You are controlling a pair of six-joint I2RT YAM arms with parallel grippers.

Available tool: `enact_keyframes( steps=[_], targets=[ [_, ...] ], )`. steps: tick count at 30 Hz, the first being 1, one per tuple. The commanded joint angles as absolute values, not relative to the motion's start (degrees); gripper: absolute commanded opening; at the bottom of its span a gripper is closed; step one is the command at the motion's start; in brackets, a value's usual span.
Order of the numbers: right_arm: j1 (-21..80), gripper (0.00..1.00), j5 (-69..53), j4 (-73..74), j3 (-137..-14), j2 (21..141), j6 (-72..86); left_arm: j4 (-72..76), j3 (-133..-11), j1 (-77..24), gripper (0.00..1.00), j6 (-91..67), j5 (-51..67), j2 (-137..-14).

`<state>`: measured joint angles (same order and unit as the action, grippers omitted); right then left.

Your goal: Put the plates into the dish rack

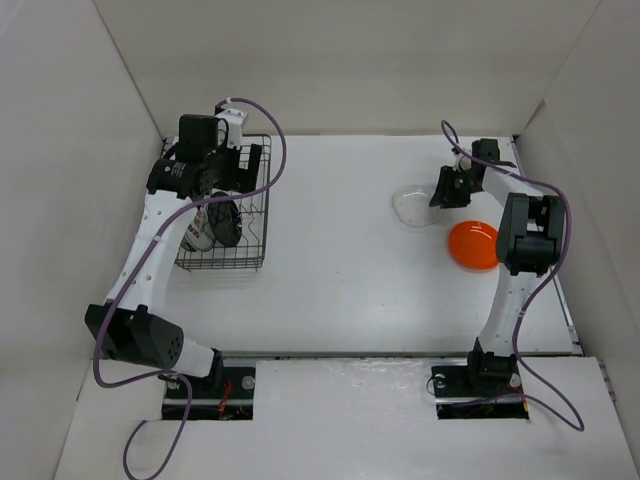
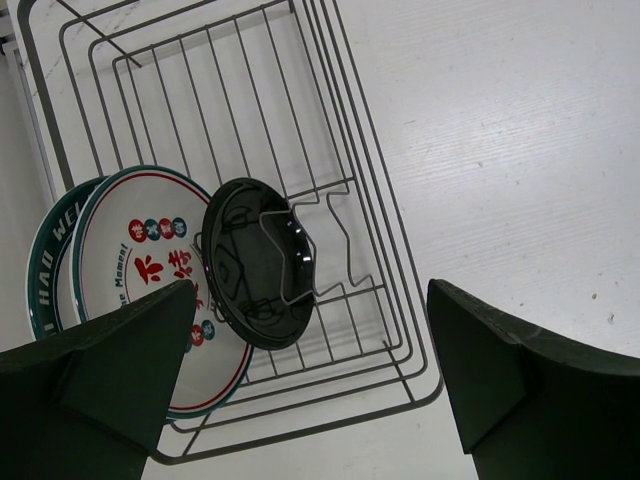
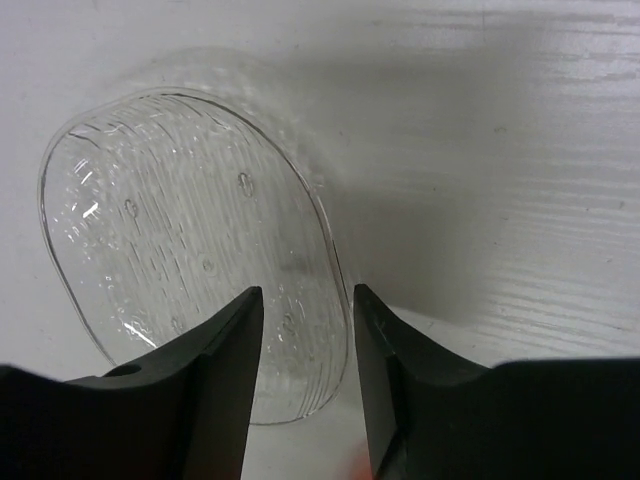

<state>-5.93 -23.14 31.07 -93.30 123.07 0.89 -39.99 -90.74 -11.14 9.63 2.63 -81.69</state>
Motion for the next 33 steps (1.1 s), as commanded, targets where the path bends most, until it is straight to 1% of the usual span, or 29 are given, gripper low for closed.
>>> enact_keyframes(
  steps=[1, 2, 4, 5, 6, 8, 11, 12, 13, 14, 16, 17, 18, 19, 21, 23, 25, 27, 30, 33],
  targets=[
    [-6.1, 0.46, -22.9, 32.5, -94.5, 123.5, 0.4, -39.0, -92.2, -10.9, 1.0, 10.1, 3.5, -81.6],
    [-5.5, 0.42, -22.9, 32.5, -94.5, 124.1, 0.4, -39.0, -92.2, -10.9, 1.0, 10.1, 3.5, -81.6],
    [-5.5, 0.4, -21.6, 32.5, -94.5, 124.6, 0.9, -39.0, -92.2, -10.9, 1.0, 10.1, 3.5, -81.6],
    [-5.5, 0.35, -21.6, 33.1, -94.5, 124.6, 0.9, -39.0, -92.2, -10.9, 1.0, 10.1, 3.5, -81.6],
    [-5.5, 0.2, -20.6, 33.1, -94.5, 124.6, 0.9, -39.0, -92.7, -10.9, 1.0, 10.1, 3.5, -82.2],
    [-5.5, 0.01, -20.0, 33.7, -94.5, 125.2, 1.5, -39.0, -93.4, -10.9, 1.0, 9.6, 3.5, -82.9],
    [-5.5, 0.0, -20.6, 32.5, -93.2, 124.5, 2.7, -39.0, -95.7, -10.9, 1.0, 9.1, 5.4, -85.4],
    [-5.5, 0.0, -22.4, 31.0, -92.2, 122.5, 4.6, -39.0, -98.8, -10.9, 1.0, 8.4, 8.1, -86.5],
    [-5.5, 0.0, -27.5, 28.8, -90.9, 121.0, 6.0, -40.5, -100.6, -11.8, 1.0, 7.7, 9.4, -88.8],
    [-5.5, 0.0, -31.2, 22.0, -89.2, 119.0, 7.6, -40.5, -102.6, -12.4, 1.0, 7.7, 10.8, -90.2],
    [-4.7, 0.0, -39.0, 12.5, -81.9, 112.1, 14.0, -41.3, -108.2, -13.9, 1.0, 7.2, 15.4, -93.9],
    [-2.9, 0.0, -42.9, 7.4, -79.0, 109.6, 16.5, -41.3, -109.8, -15.5, 1.0, 6.7, 17.2, -95.2],
    [-1.8, 0.0, -43.0, 0.5, -75.4, 107.3, 18.1, -41.3, -111.1, -16.3, 1.0, 6.1, 19.4, -96.3],
    [-0.4, 0.0, -41.9, -1.0, -74.4, 103.1, 18.7, -39.9, -111.1, -16.8, 1.0, 5.2, 23.5, -97.1],
    [4.6, 0.0, -36.8, -2.4, -73.7, 99.6, 17.5, -32.1, -108.4, -17.4, 1.0, 2.7, 28.8, -97.1],
    [7.3, 0.0, -34.9, -3.0, -73.1, 96.2, 16.9, -27.5, -107.3, -19.2, 1.0, 1.4, 31.5, -98.5],
    [9.9, 0.0, -34.9, -4.3, -73.1, 94.9, 17.7, -27.5, -109.2, -21.3, 1.0, 0.9, 31.5, -100.5],
    [11.9, 0.0, -33.7, -5.0, -73.1, 93.2, 17.7, -28.2, -113.1, -21.8, 1.0, 0.0, 34.4, -104.1],
    [13.0, 0.0, -33.7, -5.8, -73.6, 91.8, 18.5, -28.7, -115.3, -22.3, 1.0, -0.7, 35.7, -106.3],
    [14.7, 0.0, -34.5, -6.9, -73.7, 90.7, 19.1, -28.7, -114.7, -23.0, 0.94, -0.7, 36.3, -107.1]
  ],
)
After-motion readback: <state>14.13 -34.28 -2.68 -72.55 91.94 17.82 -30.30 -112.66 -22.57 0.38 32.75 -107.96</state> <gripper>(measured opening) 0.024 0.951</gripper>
